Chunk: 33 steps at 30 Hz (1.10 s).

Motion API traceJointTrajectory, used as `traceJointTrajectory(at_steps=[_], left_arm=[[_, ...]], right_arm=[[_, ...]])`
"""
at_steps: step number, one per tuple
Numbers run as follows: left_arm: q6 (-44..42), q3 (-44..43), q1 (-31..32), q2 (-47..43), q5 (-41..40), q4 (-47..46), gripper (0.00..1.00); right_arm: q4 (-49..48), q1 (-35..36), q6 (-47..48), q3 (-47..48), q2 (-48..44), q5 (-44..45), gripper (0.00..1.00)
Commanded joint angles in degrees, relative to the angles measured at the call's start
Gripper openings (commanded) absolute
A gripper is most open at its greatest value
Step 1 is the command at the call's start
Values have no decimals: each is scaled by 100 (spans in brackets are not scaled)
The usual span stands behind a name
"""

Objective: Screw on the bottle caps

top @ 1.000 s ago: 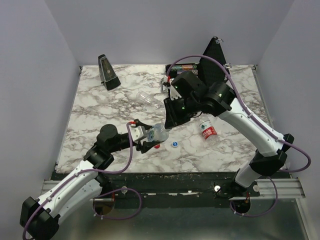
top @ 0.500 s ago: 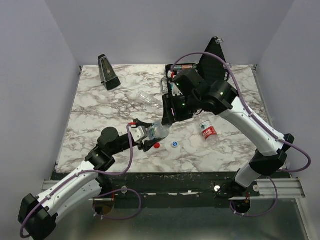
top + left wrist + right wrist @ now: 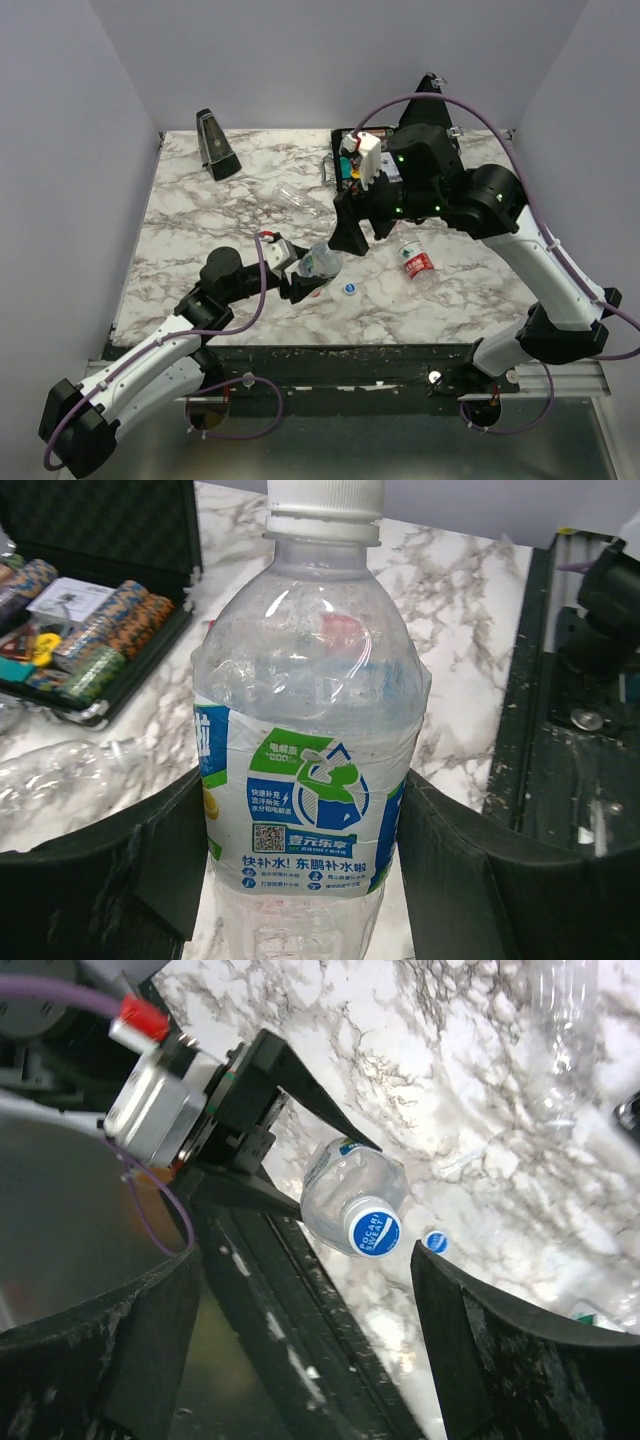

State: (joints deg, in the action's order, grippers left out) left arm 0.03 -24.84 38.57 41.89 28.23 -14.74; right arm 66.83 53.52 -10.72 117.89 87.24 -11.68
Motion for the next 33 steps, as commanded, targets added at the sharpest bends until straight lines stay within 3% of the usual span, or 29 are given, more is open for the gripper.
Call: traceJointTrajectory(at_steps=[1,5,9,17,22,33], left_arm=[[480,-152,-95,196,1087,-301,24],[515,-135,-130,276,1816,-661,24],[551,-126,-148,258,1923,-794,24],[708,-117,-148,197,2222,-960,24],[832,-232,-148,205,2275,-1031,24],[779,-363,-148,232,2319,-908,24]], right_arm=[[339,18,1956,-64,-277,-563,91],[524,18,2916,-353,-550,-948,89],[296,19,3471,-907,-857,-1319,82],[94,18,3788,-1110,-858,-1749,77],[129,27,3919,-1127,-753,-1566,75],[217,18,3946,-1022,-515,-1741,58]])
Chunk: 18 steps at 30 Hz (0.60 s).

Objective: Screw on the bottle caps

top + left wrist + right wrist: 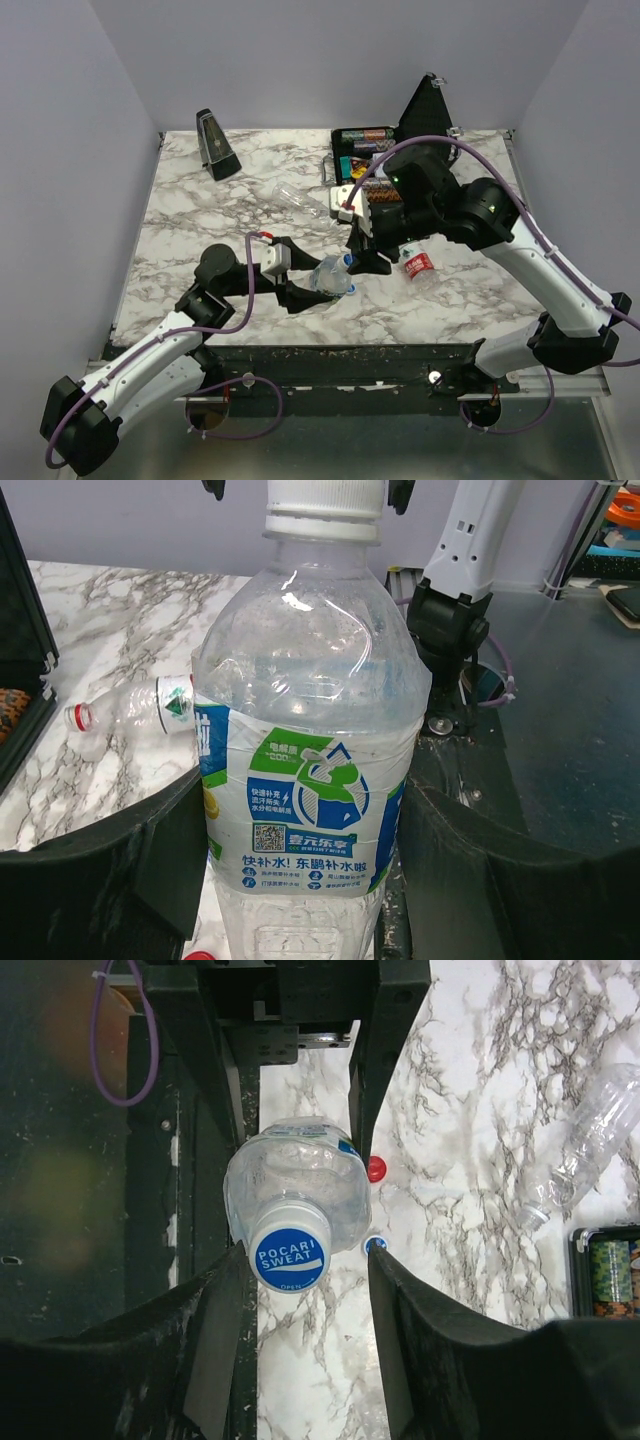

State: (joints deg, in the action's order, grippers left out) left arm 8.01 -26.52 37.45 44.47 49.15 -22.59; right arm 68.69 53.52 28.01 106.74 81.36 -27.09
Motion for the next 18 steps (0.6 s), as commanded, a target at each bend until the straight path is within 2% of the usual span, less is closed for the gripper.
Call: traceJointTrajectory(at_steps=[1,4,8,11,15,18], left_arm=[[-28,-195,-36,-26,227,-106,24],[-54,-248,-36,-17,218,-70,24],[-159,-388,-45,9,201,105,23],[-352,-494,-36,-34,-61,324,22],[-774,-661,-1,-96,-1088,738,18],[-1117,-722,69,-149,-1976,826,16]], right_arm=[[31,18,73,110,90,-226,56],[83,18,82,154,143,-262,48],[110,27,56,189,178,-227,25],[101,18,-137,224,248,-60,15],[5,18,-1075,417,485,431,7],[-48,18,-2366,698,749,1291,3]])
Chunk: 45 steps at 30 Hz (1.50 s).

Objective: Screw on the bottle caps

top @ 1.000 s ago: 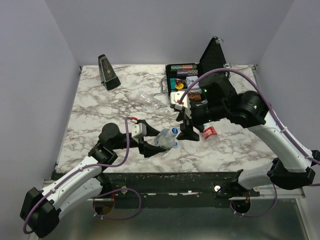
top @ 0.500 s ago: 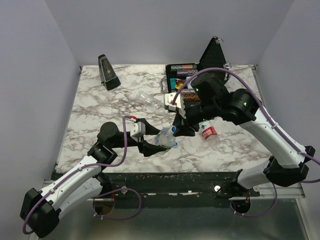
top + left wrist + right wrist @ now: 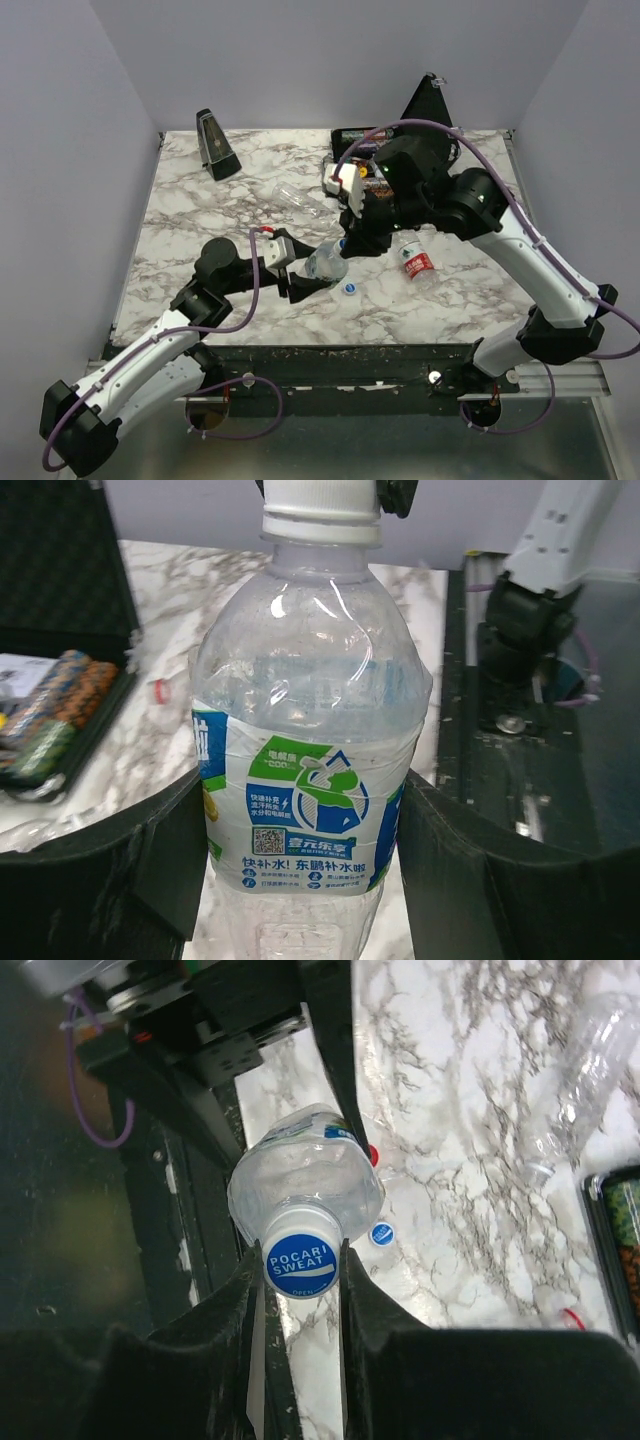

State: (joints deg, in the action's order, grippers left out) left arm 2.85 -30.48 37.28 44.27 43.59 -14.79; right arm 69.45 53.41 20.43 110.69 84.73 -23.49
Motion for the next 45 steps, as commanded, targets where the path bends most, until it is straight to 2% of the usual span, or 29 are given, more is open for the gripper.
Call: traceJointTrajectory(at_steps=[1,5,6,8,11,14,18,24,27,33,36,42,45], left_arm=[[-680,-353,122,-129,-1711,46,15],[-1014,-371,306,-59,-2836,-225,10],[-1067,-345,376,-42,-3161,-383,8],[-1268,-345,543,38,-3829,-630,6],[-1646,-353,877,230,-4840,-964,5],[-1876,-528,1080,433,-5422,-773,5],[-1815,-503,1063,416,-4775,-132,5],[-1358,-538,782,380,-2728,1143,6],[-1139,-599,562,389,-1559,1408,6],[-357,-626,166,521,235,1005,6],[-40,-652,78,653,781,785,5],[14,-766,69,872,1300,644,6],[-83,-933,78,960,1494,784,5]], right_arm=[[-81,38,-2021,399,509,1247,3],[585,29,-4033,1031,957,2311,4],[796,29,-4420,1172,1080,2322,4],[816,29,-4801,1174,1186,2235,6],[255,21,-5083,551,933,2269,7],[-115,29,-5084,479,800,2305,19],[-125,21,-4382,979,782,2085,45],[-265,21,-3021,1138,317,1813,67],[-388,21,-2230,937,27,1419,68],[-266,29,-498,190,-483,390,69],[-142,29,171,-143,-685,-120,70],[-195,29,786,-470,-853,-621,70],[-186,29,910,-531,-783,-605,70]])
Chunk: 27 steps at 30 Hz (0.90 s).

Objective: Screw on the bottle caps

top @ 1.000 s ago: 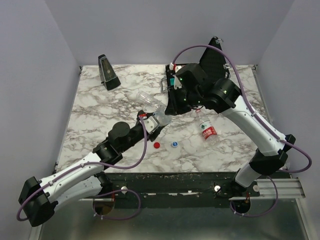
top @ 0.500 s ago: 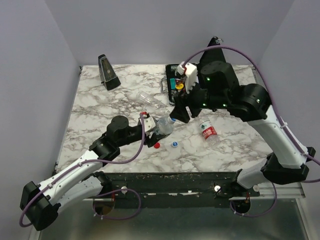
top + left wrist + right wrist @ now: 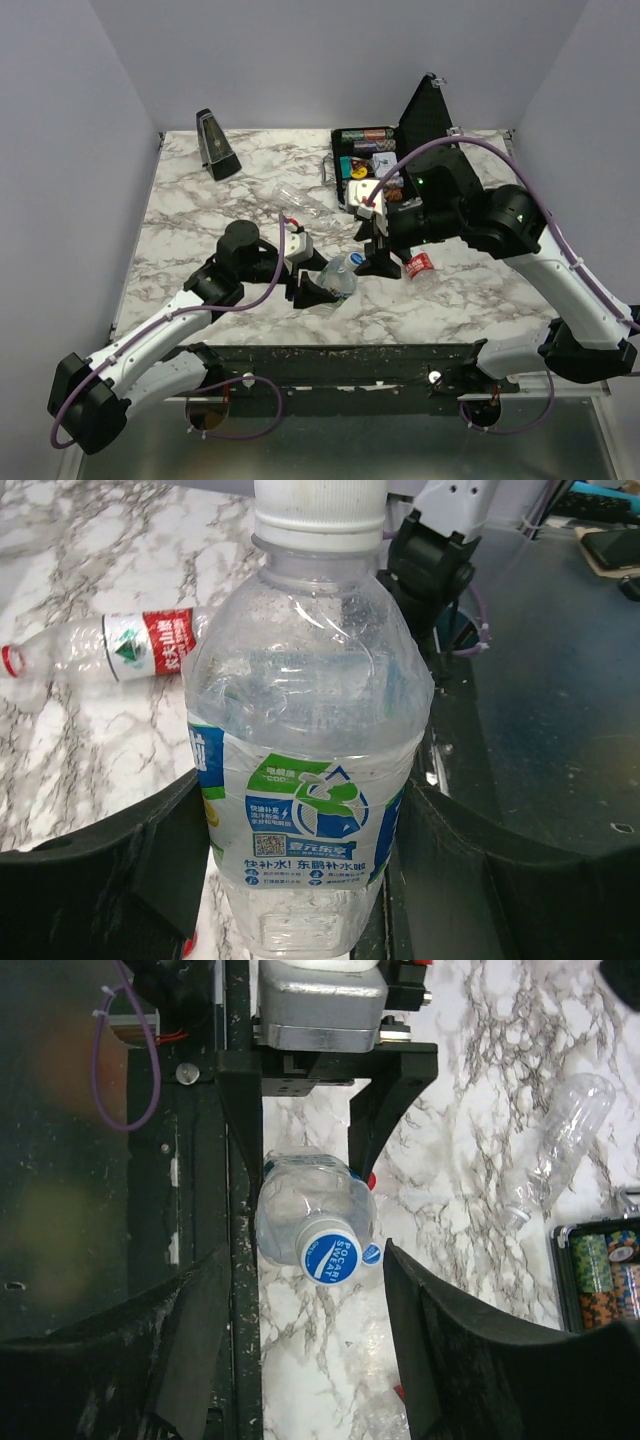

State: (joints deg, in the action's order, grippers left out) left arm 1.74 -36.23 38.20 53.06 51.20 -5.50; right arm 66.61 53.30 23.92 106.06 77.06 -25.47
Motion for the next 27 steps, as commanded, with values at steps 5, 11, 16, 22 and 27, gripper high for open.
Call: traceJointTrajectory(at_steps=[5,11,16,22,27], left_arm=[[-51,-473,-23,126,795,-66,5],[-112,-499,-14,135,813,-74,5],[-147,-490,-23,117,751,-48,5],[-375,-394,21,-93,-274,-197,1],[-867,-315,310,-392,-2453,-189,0]], right_arm=[[239,40,710,11,160,-388,67],[388,49,798,37,283,-239,61],[528,40,781,125,389,-274,47],[477,40,203,143,564,-143,15],[54,40,-1430,178,731,875,1]])
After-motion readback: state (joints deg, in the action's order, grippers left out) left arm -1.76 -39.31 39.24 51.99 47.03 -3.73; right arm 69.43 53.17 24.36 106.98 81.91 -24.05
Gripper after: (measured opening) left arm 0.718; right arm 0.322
